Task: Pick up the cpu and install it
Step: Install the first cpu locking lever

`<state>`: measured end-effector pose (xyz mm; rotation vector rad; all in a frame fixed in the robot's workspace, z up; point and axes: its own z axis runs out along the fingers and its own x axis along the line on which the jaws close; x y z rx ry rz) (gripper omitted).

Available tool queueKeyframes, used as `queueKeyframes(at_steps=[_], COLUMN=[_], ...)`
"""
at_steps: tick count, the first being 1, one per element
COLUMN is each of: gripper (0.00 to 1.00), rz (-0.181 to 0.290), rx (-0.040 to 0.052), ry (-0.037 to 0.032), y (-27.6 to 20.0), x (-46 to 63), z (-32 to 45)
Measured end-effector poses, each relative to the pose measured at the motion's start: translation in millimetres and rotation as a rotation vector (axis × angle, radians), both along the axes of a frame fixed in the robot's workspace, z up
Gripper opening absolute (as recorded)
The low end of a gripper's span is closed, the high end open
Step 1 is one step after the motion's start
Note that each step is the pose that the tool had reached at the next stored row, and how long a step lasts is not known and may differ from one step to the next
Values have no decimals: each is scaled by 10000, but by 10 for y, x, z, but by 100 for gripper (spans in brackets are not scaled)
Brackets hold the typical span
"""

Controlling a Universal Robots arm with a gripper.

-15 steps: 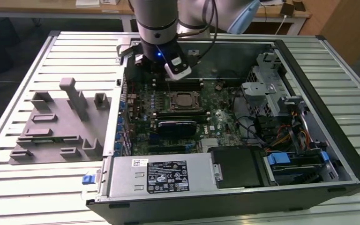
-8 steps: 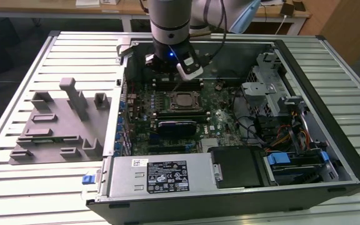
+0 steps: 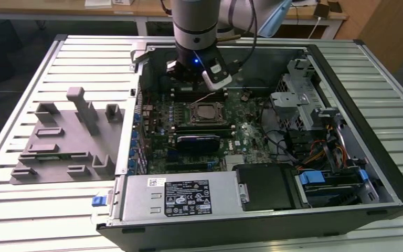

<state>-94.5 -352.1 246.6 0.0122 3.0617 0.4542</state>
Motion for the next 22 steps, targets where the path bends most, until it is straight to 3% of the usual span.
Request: queueKeyframes(at_steps=[6, 13, 22], gripper=[11, 11, 11], rz=[-473, -1286, -2406], rx=[-112, -123, -190], ry=[-243, -363, -419], y=[0, 0, 0], x=[0, 0, 0], z=[-26, -99, -202])
